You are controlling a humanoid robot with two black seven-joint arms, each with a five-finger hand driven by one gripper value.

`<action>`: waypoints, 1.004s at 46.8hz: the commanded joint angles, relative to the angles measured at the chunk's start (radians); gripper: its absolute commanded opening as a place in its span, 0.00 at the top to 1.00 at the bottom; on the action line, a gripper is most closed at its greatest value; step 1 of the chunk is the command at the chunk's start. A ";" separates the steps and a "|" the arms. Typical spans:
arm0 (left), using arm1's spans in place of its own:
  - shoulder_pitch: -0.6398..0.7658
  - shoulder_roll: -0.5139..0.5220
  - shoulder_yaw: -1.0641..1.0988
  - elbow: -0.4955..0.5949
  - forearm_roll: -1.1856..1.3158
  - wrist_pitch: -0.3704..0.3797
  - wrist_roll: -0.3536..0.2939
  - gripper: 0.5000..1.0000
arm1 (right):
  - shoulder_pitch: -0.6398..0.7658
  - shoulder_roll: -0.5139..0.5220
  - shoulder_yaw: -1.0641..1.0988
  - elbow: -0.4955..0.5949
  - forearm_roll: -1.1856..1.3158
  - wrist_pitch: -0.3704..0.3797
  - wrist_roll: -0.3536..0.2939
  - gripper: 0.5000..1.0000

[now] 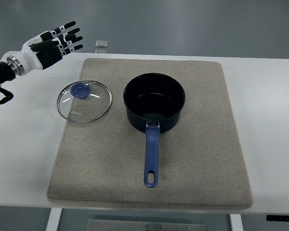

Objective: Open pot lid and place left with left hand

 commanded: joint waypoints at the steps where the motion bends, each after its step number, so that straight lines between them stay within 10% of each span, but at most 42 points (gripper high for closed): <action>1: 0.006 0.000 0.003 0.000 0.002 0.000 -0.002 0.02 | 0.000 0.000 0.000 0.000 0.000 0.000 0.000 0.17; 47: 0.012 0.003 -0.019 -0.005 0.002 0.000 -0.002 0.02 | 0.000 0.000 -0.006 0.000 -0.002 -0.005 0.001 0.17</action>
